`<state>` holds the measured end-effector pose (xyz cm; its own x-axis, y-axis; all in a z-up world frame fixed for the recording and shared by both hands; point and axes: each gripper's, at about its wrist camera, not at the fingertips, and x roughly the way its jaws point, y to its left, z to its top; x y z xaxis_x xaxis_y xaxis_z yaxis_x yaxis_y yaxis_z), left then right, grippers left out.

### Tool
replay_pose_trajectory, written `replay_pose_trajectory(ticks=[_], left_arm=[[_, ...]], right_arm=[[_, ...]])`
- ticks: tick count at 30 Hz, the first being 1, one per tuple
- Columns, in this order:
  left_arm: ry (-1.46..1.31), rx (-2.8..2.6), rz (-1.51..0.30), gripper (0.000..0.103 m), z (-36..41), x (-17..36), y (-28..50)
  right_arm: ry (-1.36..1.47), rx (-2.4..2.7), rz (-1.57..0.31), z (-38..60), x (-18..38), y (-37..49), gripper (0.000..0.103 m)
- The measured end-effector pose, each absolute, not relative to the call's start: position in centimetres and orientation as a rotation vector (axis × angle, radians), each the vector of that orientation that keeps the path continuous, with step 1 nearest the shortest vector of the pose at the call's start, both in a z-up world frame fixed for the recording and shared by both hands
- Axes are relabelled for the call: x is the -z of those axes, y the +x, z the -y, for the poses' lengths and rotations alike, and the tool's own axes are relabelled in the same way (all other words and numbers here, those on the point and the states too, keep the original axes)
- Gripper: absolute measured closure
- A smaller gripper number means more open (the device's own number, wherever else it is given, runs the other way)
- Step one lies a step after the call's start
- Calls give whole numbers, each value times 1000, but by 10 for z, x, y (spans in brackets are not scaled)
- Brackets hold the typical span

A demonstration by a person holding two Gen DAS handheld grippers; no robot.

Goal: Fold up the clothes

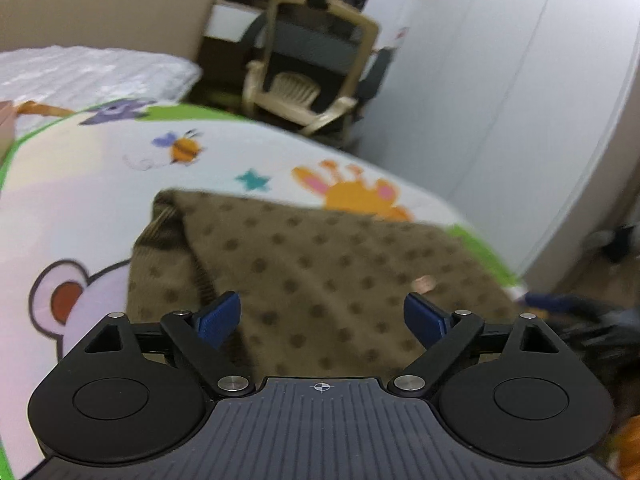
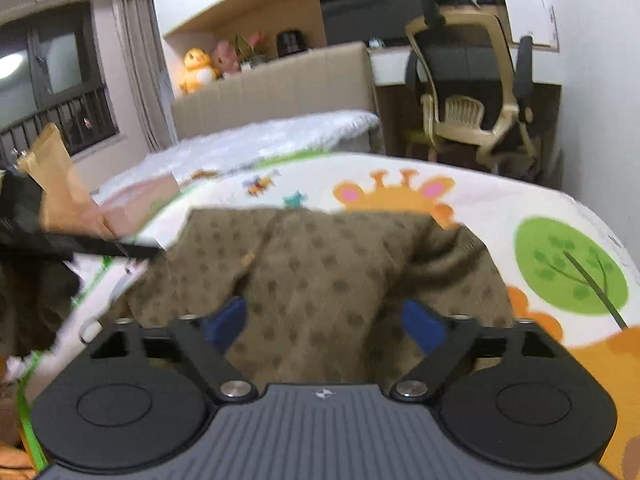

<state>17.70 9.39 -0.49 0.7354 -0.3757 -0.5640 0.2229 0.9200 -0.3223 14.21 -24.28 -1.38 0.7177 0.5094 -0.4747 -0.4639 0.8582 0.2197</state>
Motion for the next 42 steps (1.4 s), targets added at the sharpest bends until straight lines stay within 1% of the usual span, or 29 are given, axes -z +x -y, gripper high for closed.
replay_pose_trajectory(ticks=[1, 2, 4, 8, 11, 12, 13, 14, 15, 16, 18, 19, 21, 25, 27, 29, 30, 31, 33, 36, 39, 40, 41, 42], left_arm=[[-230, 305, -690, 10, -92, 11, 181], [-227, 282, -709, 10, -93, 17, 185], [-221, 255, -730, 10, -94, 25, 189], [-193, 244, -734, 10, -95, 29, 187], [-170, 245, -736, 16, -95, 30, 184], [-160, 239, -731, 23, -95, 30, 183], [-151, 233, -727, 35, -95, 30, 181], [-149, 225, -722, 40, -97, 30, 180], [-147, 217, -718, 48, -98, 30, 179], [-148, 215, -716, 61, -100, 30, 177], [-158, 217, -715, 77, -104, 28, 174], [-167, 221, -717, 84, -107, 26, 172], [-191, 239, -725, 92, -110, 23, 167], [-260, 320, -732, 95, -113, 12, 151], [-287, 341, -723, 93, -114, 7, 142], [-257, 282, -703, 82, -114, 7, 138], [-239, 250, -693, 58, -113, 7, 137], [-221, 219, -684, 39, -113, 8, 136], [-203, 195, -691, 31, -113, 12, 141], [-177, 187, -734, 27, -110, 26, 153], [-136, 183, -729, 20, -103, 34, 159], [-124, 189, -727, 23, -99, 34, 161], [-112, 195, -725, 30, -96, 34, 162], [-97, 200, -717, 58, -94, 31, 162]], right_arm=[[99, -551, -542, 239, 12, 145, 1], [113, -565, -536, 235, 11, 149, 0], [147, -592, -552, 226, 13, 159, 0], [185, -546, -684, 209, 39, 190, 0], [158, -445, -760, 202, 52, 205, 0], [153, -427, -773, 201, 54, 207, 0], [154, -430, -771, 201, 54, 206, 0], [157, -434, -765, 202, 54, 205, 0], [160, -438, -754, 204, 55, 203, 0], [164, -442, -742, 206, 57, 201, 0], [182, -442, -714, 208, 59, 197, 0], [200, -439, -705, 210, 60, 196, 0], [241, -437, -701, 214, 60, 197, 0], [331, -450, -689, 225, 61, 196, 0], [330, -459, -689, 226, 61, 196, 0], [326, -465, -689, 226, 61, 197, 0], [328, -466, -688, 226, 61, 197, 0], [330, -467, -687, 226, 61, 197, 0], [338, -469, -685, 227, 61, 197, 0], [347, -471, -683, 229, 62, 196, 0], [352, -473, -681, 229, 62, 195, 0], [353, -473, -680, 229, 62, 195, 0], [353, -474, -681, 229, 62, 195, 0], [352, -474, -681, 229, 62, 195, 0]])
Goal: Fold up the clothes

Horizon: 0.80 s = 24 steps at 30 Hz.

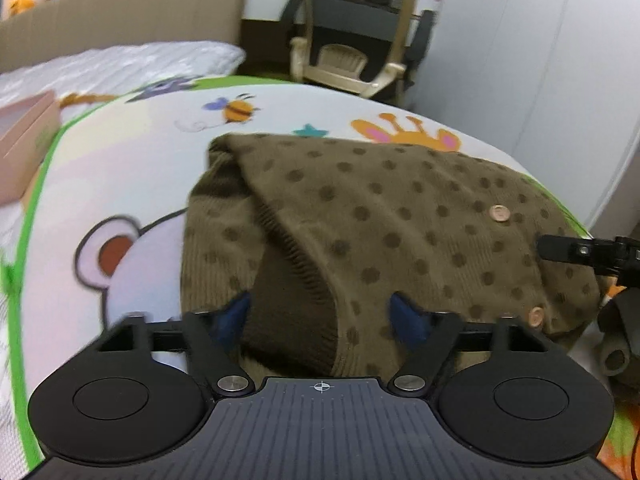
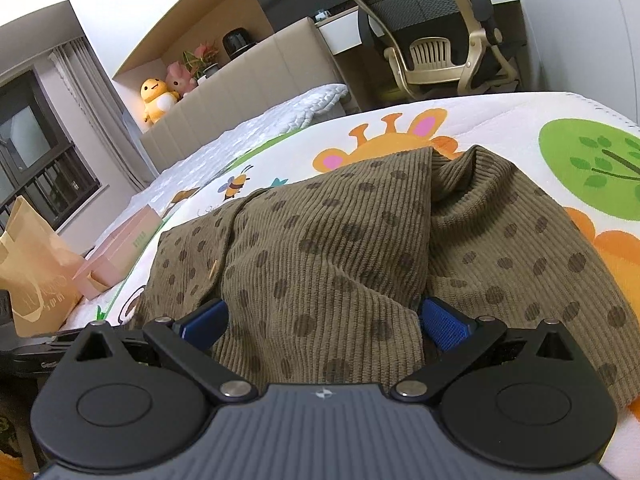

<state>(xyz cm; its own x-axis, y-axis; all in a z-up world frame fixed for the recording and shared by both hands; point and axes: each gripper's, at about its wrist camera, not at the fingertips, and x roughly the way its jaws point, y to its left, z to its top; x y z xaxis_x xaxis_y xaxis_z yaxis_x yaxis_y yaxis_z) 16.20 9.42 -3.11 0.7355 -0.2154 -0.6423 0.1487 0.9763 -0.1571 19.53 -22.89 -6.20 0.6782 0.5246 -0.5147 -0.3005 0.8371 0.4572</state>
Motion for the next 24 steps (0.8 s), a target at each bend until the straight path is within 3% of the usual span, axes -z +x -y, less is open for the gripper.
replay_pose_trajectory(ticks=[1, 4, 9, 14, 16, 20, 24], left_arm=[[-84, 205, -709, 82, -92, 28, 161], [-111, 207, -680, 91, -101, 15, 151], [-86, 217, -715, 90, -107, 13, 135], [-15, 217, -746, 66, -108, 5, 132], [-62, 263, -704, 47, -111, -11, 132], [-158, 363, -619, 30, -106, -32, 145], [-270, 463, -628, 16, -88, -19, 188]], right_arm=[[352, -475, -682, 229, 62, 195, 0], [348, -476, -684, 228, 62, 195, 0], [253, -490, -708, 218, 59, 194, 0], [5, -410, -658, 212, 38, 179, 0], [-106, -351, -550, 210, 21, 171, 0], [-209, -281, -446, 197, 0, 183, 0], [-415, -279, -546, 166, 28, 221, 0]])
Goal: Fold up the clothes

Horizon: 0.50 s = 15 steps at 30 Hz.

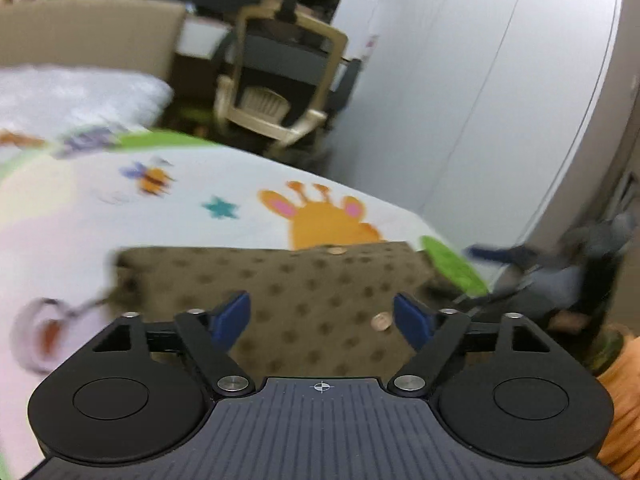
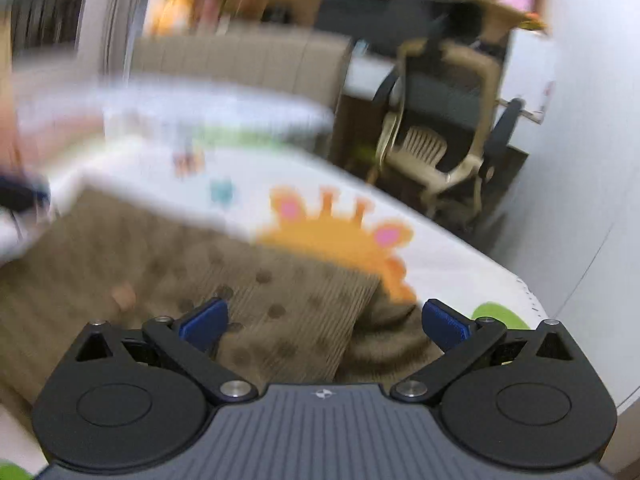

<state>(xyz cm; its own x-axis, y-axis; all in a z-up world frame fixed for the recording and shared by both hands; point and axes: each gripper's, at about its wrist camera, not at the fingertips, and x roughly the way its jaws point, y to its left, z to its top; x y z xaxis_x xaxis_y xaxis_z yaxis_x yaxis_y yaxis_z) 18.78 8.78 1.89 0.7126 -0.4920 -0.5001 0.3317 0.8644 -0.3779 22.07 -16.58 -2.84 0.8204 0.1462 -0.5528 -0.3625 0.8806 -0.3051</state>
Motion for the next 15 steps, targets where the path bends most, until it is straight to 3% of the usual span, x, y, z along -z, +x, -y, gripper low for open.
replay_pose_trajectory(ticks=[3, 9, 15], left_arm=[[-324, 422, -753, 19, -83, 11, 218], [-363, 432, -775, 20, -99, 28, 217], [-371, 391, -778, 19, -113, 28, 209]], right_arm=[[-623, -196, -473, 163, 48, 224, 0], [-363, -186, -507, 207, 8, 221, 0], [-444, -161, -593, 205, 53, 220, 0]])
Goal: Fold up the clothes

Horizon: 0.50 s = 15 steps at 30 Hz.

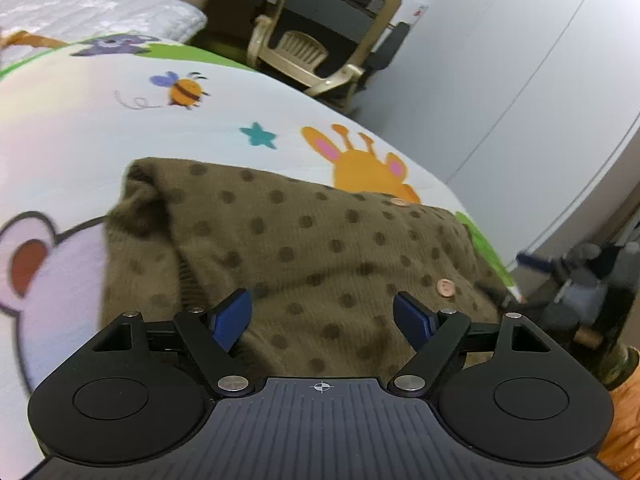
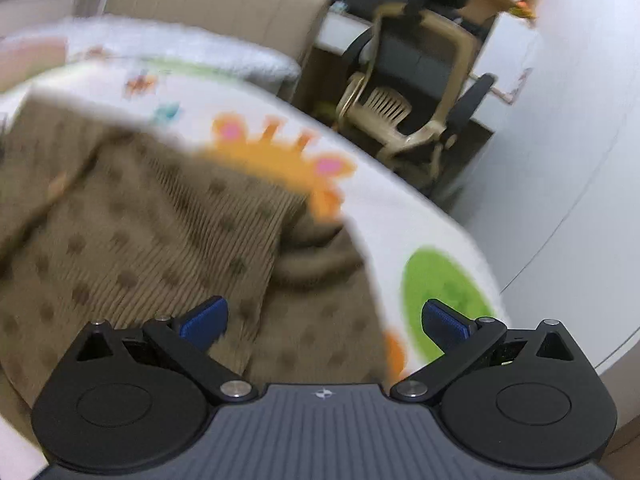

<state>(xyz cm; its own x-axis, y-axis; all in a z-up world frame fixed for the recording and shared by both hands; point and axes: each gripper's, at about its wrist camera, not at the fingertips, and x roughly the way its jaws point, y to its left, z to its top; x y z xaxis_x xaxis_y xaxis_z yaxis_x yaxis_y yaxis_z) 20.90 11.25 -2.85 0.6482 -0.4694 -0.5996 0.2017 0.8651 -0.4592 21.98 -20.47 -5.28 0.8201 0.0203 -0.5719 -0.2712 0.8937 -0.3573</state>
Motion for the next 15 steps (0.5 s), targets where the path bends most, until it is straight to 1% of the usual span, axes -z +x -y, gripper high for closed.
replay_pose_trajectory(ticks=[2, 4, 9, 15], left_arm=[[-365, 367, -781, 19, -118, 24, 200], [-354, 333, -781, 9, -124, 18, 188], [-309, 238, -778, 9, -145, 11, 165], [-360, 188, -827, 9, -157, 24, 162]], right_arm=[[-435, -153, -581, 205, 51, 213, 0], [-421, -157, -573, 206, 44, 208, 0], [-399, -236, -501, 194, 26, 187, 0], [-467, -333, -559, 160, 47, 183, 0]])
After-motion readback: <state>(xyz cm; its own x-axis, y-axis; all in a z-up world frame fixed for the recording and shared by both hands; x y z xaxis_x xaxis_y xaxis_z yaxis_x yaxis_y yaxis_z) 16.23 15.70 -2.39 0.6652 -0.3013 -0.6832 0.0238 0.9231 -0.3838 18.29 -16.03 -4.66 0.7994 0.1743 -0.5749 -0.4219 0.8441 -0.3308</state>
